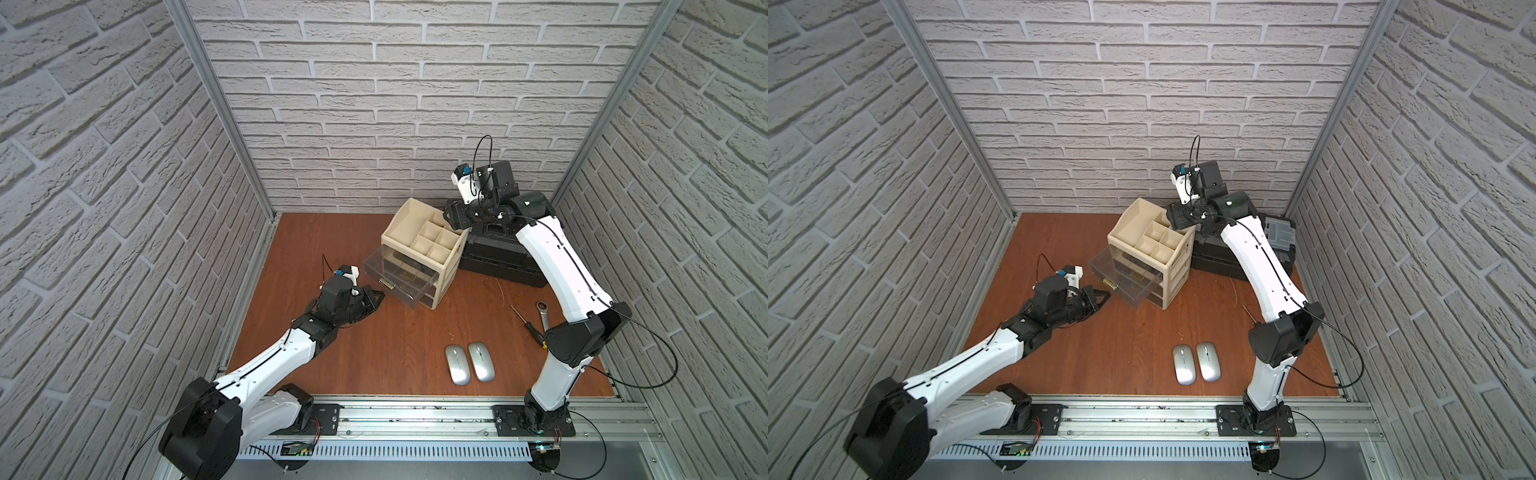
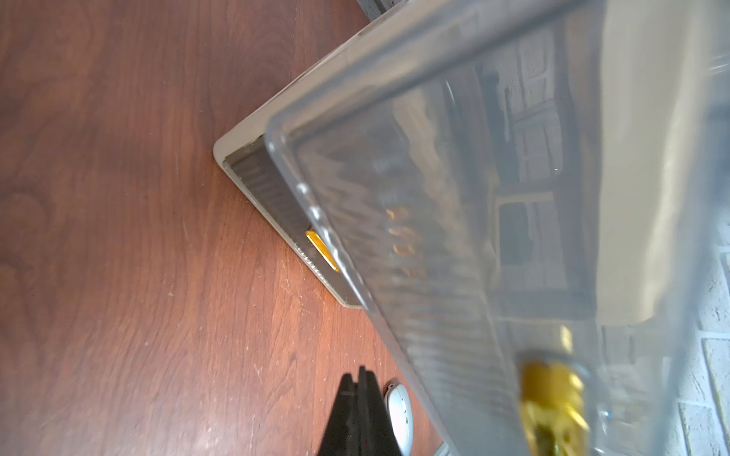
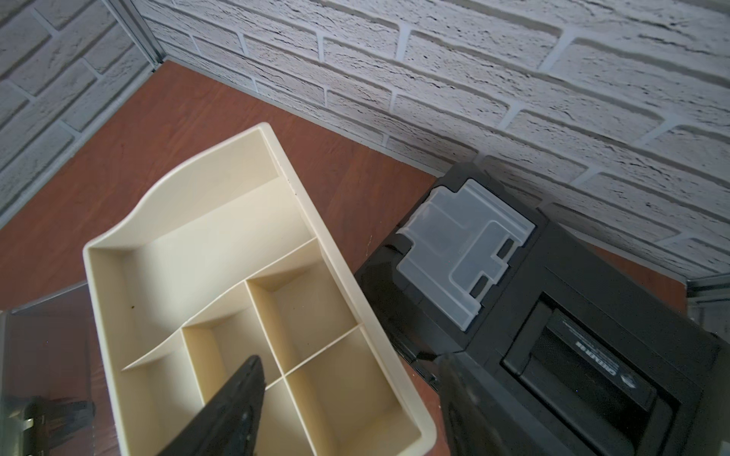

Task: Take the mice out of the drawer
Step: Close the drawer in the storage box.

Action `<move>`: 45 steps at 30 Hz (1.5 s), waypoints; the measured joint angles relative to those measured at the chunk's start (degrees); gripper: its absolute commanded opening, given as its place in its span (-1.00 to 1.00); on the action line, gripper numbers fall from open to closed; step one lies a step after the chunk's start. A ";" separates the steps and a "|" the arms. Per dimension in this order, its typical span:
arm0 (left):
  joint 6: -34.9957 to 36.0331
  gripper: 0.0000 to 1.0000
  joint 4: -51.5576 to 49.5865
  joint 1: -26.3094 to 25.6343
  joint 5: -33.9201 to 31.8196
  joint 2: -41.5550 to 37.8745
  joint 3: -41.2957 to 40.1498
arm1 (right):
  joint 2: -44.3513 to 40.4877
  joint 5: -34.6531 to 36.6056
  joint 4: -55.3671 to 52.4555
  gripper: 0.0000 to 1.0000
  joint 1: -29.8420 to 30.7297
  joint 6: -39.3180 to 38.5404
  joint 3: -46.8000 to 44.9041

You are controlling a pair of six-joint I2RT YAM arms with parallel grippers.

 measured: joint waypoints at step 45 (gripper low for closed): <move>7.74 -1.00 9.81 1.40 15.13 15.02 11.67 | 11.50 -20.04 2.32 -0.66 -3.85 -2.56 4.11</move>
